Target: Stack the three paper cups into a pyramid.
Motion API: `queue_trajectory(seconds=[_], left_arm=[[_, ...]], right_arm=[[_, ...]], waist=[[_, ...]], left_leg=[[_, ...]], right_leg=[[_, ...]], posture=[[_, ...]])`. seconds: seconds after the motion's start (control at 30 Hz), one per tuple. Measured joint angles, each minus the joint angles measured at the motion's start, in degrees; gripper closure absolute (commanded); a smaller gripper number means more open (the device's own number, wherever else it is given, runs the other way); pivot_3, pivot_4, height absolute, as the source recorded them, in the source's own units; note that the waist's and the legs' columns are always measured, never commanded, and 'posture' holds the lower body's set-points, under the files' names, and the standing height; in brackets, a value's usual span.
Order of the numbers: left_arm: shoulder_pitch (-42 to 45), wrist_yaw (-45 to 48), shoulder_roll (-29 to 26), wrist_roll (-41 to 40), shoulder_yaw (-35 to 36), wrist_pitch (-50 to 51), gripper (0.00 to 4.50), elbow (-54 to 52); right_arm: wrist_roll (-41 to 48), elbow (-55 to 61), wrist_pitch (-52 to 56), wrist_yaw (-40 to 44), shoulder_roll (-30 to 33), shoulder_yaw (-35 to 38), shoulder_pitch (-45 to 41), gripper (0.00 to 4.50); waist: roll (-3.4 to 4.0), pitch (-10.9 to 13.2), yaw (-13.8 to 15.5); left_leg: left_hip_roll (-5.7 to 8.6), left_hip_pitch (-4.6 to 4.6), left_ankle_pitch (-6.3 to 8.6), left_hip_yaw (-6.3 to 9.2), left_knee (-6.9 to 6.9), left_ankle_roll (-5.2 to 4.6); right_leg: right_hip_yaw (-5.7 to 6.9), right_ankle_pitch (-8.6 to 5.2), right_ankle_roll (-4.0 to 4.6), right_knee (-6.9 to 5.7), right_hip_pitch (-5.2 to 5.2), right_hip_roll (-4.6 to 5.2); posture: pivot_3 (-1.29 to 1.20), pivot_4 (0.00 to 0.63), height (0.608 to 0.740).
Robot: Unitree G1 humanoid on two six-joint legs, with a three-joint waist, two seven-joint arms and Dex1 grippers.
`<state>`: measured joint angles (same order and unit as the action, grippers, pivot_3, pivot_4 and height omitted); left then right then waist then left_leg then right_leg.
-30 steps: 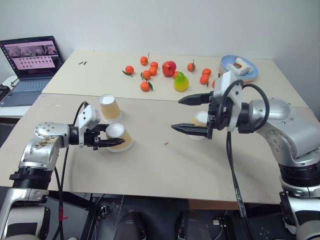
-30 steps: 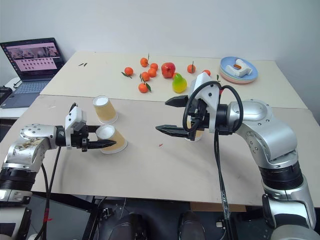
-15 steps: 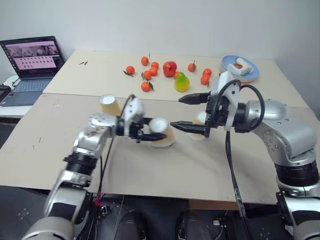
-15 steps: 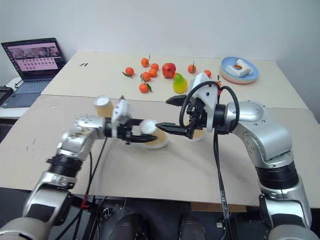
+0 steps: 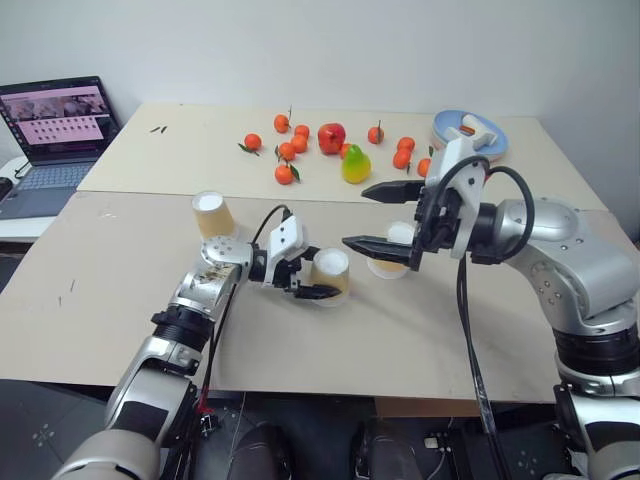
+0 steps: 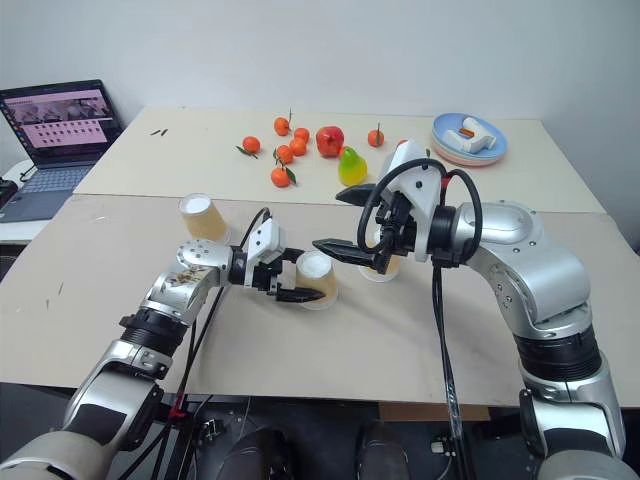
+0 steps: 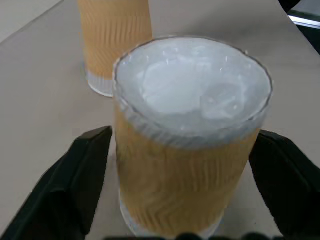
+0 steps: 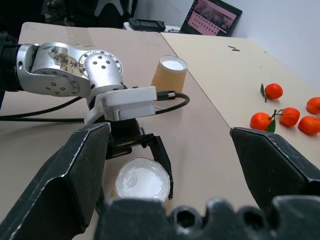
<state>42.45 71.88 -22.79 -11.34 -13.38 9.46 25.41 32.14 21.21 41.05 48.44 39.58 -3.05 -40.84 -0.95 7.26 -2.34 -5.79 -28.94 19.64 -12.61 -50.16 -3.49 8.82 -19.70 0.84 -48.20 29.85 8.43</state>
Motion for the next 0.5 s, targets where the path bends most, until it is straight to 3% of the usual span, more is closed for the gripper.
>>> queue_trajectory(seconds=[0.1, 0.4, 0.5], left_arm=[[-0.53, -0.31, -1.02, -0.54, 0.81, 1.79, 0.12, -3.46], [-6.42, 0.08, -16.63, -13.75, 10.1, 22.73, 0.12, -35.23], [-9.72, -3.19, -19.41, -17.39, 14.74, 28.6, 0.12, -41.24]], right_arm=[[-0.01, -0.18, -0.01, -0.11, -0.55, -0.09, 0.0, 0.0], [-0.65, -3.12, -0.99, 0.6, -1.24, -0.59, -0.27, 0.0], [-1.01, -3.84, -1.3, 1.45, -1.49, -0.73, -0.46, 0.0]], waist=[[0.0, 0.01, 0.0], [0.03, 0.03, -0.16], [0.04, 0.03, -0.05]], left_leg=[[0.0, -0.04, 0.0, 0.01, -0.01, 0.0], [-0.04, -0.02, -0.01, 0.0, 0.05, 0.01], [-0.03, 0.05, -0.01, 0.01, 0.06, 0.01]], right_leg=[[0.0, 0.0, 0.0, 0.01, 0.01, 0.0], [-0.09, 0.0, 0.0, 0.0, 0.09, 0.0], [-0.12, 0.0, 0.0, 0.01, 0.03, 0.01]], posture=[[0.0, 0.15, 0.663], [0.0, 0.15, 0.663], [0.0, 0.15, 0.663]])
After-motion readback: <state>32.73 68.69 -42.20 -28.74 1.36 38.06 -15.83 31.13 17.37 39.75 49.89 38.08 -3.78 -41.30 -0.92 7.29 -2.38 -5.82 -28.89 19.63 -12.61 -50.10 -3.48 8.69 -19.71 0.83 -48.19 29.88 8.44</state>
